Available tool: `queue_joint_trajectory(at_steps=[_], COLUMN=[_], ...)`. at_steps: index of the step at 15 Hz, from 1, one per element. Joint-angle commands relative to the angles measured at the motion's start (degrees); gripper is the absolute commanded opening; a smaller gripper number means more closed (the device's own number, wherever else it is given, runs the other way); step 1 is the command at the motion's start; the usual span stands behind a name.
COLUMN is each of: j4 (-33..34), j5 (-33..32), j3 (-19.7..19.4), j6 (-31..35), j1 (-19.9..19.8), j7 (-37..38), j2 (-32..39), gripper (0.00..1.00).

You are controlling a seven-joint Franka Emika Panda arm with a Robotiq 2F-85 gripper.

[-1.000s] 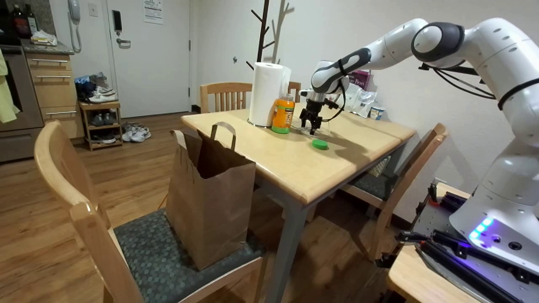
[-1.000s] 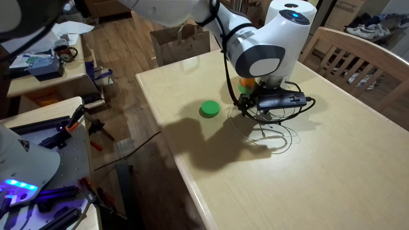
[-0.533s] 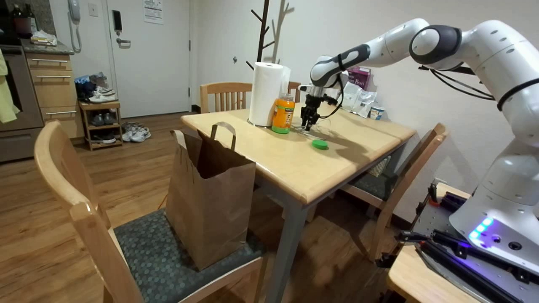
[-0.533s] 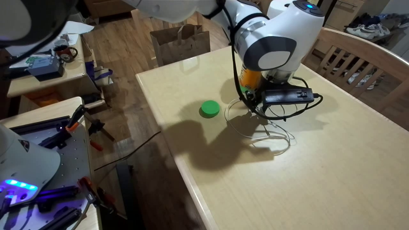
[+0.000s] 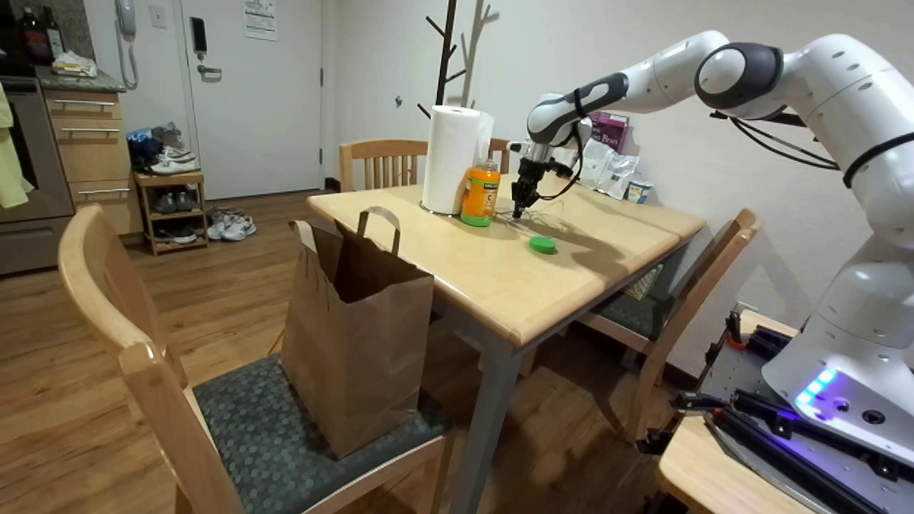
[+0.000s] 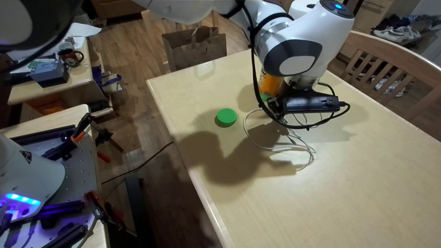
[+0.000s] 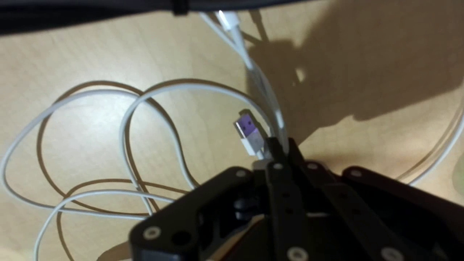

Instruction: Put the cable inside the brown bag

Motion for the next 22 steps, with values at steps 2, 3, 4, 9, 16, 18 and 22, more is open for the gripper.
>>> queue_joint_trajectory(at_steps=[2,3,4,9,16,18,22], j4=[-1.6,-2.0,-2.8,-4.8,-8.4,-9.1,-9.5], j5=[2.4,2.3,2.0,0.9,-1.2,-2.6,-7.3], j3=[0.2,0.1,-0.3,-1.8,-4.9,-6.0,-7.7], j6=[1.6,2.2,2.9,4.8,9.3,10.4,11.9], j1=[-0.9,-0.8,-0.5,1.1,4.4,5.7,9.1], j7=[-0.6,-0.4,-0.1,2.1,6.6,8.2,12.5], j2=[-3.1,-4.0,-5.5,-11.9,-22.0,-24.4,-29.0], gripper=[0.01,0.01,0.01,0.01,0.01,0.01,0.01])
